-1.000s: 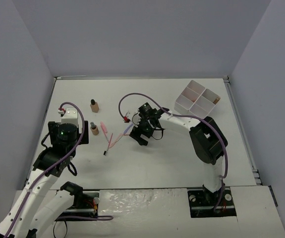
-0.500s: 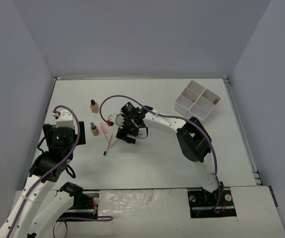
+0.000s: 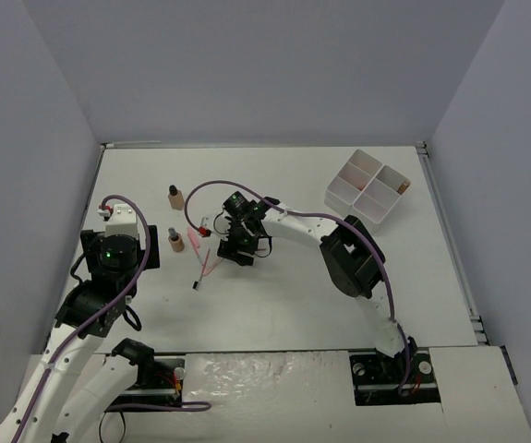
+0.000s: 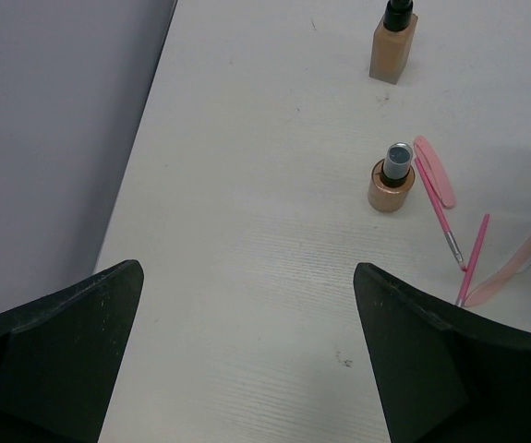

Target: Organize the makeup

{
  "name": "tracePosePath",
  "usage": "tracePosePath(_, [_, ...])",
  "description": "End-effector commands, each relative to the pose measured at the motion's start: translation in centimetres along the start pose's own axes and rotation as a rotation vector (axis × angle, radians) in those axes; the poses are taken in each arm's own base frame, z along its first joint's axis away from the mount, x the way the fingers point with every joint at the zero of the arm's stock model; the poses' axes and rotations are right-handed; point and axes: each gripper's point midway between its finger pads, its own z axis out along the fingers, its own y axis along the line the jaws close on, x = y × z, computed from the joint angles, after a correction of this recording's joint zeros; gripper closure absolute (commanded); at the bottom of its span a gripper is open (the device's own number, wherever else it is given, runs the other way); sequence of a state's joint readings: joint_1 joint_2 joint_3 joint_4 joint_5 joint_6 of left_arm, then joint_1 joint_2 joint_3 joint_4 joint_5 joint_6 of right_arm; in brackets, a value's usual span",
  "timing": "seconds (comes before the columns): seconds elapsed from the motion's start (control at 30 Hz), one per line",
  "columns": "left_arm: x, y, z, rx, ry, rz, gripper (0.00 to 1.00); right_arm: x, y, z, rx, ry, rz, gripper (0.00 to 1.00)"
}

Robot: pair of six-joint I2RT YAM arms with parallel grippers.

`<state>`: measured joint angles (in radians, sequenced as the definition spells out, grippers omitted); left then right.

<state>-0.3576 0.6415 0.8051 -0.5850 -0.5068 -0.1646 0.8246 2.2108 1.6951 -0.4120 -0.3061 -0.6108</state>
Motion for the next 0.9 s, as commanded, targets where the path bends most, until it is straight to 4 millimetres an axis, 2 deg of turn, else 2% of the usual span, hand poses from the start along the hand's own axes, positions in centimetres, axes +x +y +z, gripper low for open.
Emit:
tracePosePath(0.0, [-1.8,0.4,0.1,-0.026,-0.054,-0.041,0.03,1.6,0.6,0.1,-0.020,0.040,0.009,0.61])
tracePosePath(0.2, [-1.7,0.2,0.3,-0.018,-0.048,-0.037,0.03,2.8,1.7,-0.4,-0.056,0.073,0.027,0.97])
tracePosePath(0.37, [-1.8,0.2,0.2,-0.018,-0.050,-0.039,0.03,3.3,2.4,-1.7,-0.081,0.101,0.030,1.00])
tracePosePath(0.43, [-1.8,0.2,0.2,-0.017,-0.051,-0.039,0.03,2.8,2.1,-2.8,-0.073,0.070,0.041,1.00])
tracePosePath(0.53, [-1.8,0.1,0.2,-0.013,-0.050,-0.039,0.03,1.4,0.5,-5.4,-0.057,-0.018,0.075,1.00])
tracePosePath(0.73, [-1.7,0.2,0.2,-0.017,-0.049,-0.041,0.03,-0.6,-6.0,-12.8,0.032,-0.254,0.162,1.00])
tracePosePath(0.87, [-1.7,0.3,0.2,-0.022,-0.049,-0.042,0.03,0.7,-11.2,-17.0,0.165,-0.330,0.210,1.00])
